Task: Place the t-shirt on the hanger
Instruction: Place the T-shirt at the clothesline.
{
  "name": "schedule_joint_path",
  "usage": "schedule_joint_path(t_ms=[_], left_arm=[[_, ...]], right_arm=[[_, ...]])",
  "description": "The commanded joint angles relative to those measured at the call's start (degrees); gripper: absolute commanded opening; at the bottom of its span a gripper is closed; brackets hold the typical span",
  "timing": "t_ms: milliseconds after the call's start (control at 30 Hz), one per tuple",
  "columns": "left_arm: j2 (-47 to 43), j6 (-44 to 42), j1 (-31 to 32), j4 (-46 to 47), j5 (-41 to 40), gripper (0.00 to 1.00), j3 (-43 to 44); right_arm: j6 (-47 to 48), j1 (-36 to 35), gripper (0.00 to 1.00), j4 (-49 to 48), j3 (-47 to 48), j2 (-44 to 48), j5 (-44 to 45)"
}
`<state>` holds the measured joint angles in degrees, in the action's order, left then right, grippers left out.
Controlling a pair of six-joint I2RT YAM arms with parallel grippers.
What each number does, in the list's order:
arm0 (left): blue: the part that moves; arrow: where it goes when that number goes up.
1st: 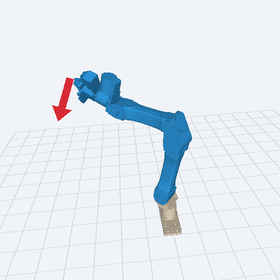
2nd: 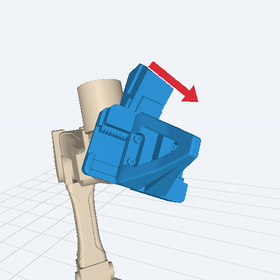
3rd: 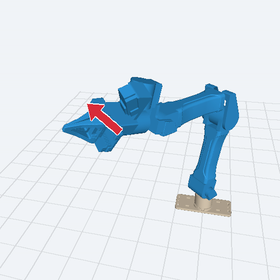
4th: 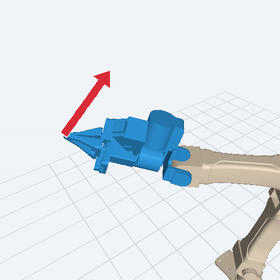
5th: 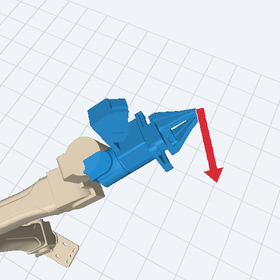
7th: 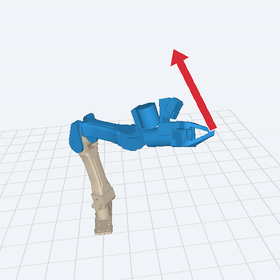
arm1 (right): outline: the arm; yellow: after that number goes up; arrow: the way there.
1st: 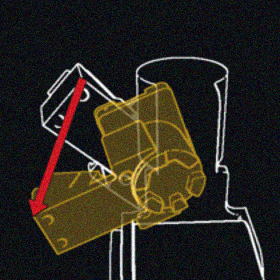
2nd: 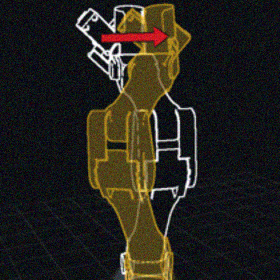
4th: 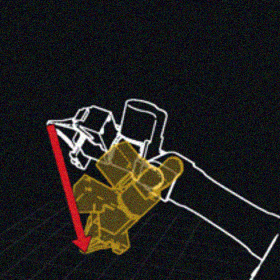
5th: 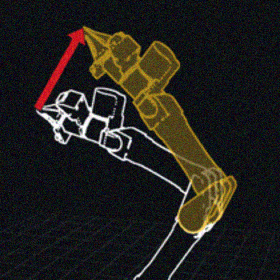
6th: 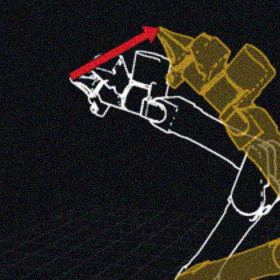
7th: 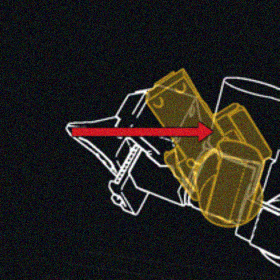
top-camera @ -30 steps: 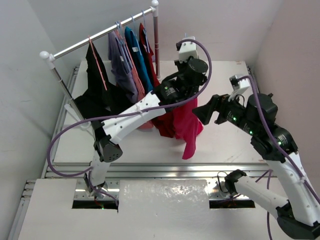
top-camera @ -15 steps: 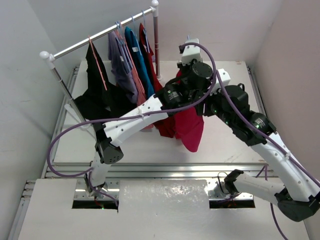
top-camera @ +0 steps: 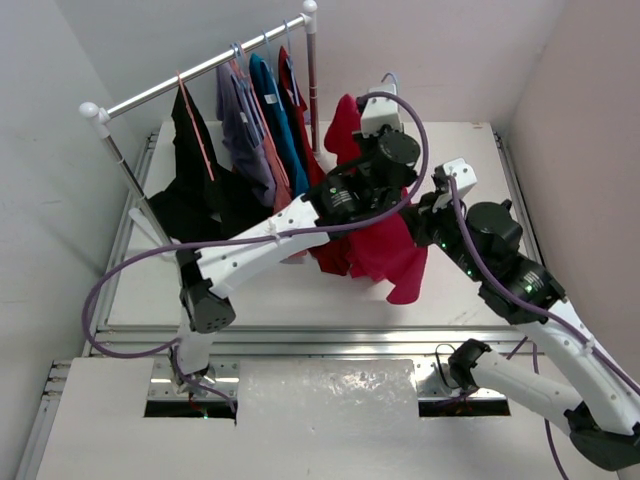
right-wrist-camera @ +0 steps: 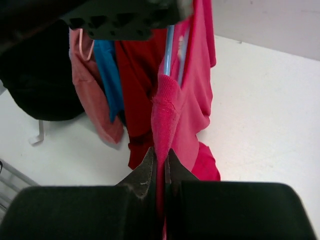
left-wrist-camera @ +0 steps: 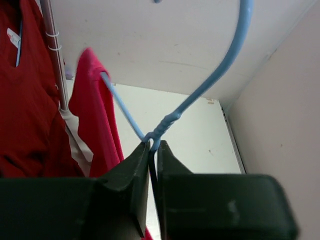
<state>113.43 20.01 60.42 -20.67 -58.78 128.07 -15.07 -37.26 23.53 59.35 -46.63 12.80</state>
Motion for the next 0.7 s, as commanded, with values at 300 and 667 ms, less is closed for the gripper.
schedule_joint_path(t_ms=[300, 667], left_arm=[[-21.0, -5.6, 2.2, 2.1, 20.5, 0.91, -5.6], [-51.0, -3.9, 4.6, -10.5, 24.3, 0.94, -23.1]], right_arm=[[5.4, 0.3, 0.00, -4.0, 0.4, 10.0, -9.7], [2.5, 0.3, 0.00, 19.8, 25.1, 8.1, -16.7]])
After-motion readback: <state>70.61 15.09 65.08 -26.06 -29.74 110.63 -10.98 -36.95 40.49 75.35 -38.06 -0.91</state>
